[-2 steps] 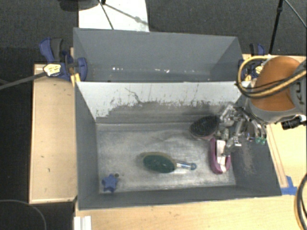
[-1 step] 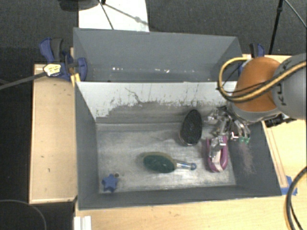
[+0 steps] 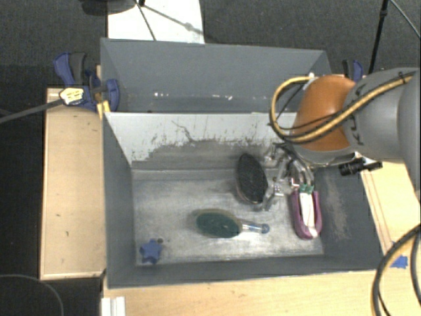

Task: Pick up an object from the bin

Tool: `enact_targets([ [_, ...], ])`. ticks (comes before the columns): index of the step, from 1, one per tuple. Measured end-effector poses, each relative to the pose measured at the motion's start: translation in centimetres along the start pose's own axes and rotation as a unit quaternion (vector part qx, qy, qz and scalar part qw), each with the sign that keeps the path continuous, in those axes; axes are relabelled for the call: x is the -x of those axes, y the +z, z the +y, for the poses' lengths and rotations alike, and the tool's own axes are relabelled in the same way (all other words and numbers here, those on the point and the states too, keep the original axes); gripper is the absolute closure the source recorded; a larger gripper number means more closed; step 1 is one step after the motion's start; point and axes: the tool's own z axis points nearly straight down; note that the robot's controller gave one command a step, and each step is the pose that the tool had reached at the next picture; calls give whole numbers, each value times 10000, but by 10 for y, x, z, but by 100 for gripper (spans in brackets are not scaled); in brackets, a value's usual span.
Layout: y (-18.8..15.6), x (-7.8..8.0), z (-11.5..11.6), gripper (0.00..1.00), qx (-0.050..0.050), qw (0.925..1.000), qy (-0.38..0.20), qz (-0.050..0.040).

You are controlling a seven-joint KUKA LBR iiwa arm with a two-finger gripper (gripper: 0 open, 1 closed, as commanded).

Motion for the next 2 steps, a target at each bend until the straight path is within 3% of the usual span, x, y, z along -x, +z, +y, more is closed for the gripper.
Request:
enact_targets([
  [1, -2, -42, 43, 0, -1, 9952, -978, 12],
  [2, 1, -87, 84, 0, -1, 9793, -2024, -41],
])
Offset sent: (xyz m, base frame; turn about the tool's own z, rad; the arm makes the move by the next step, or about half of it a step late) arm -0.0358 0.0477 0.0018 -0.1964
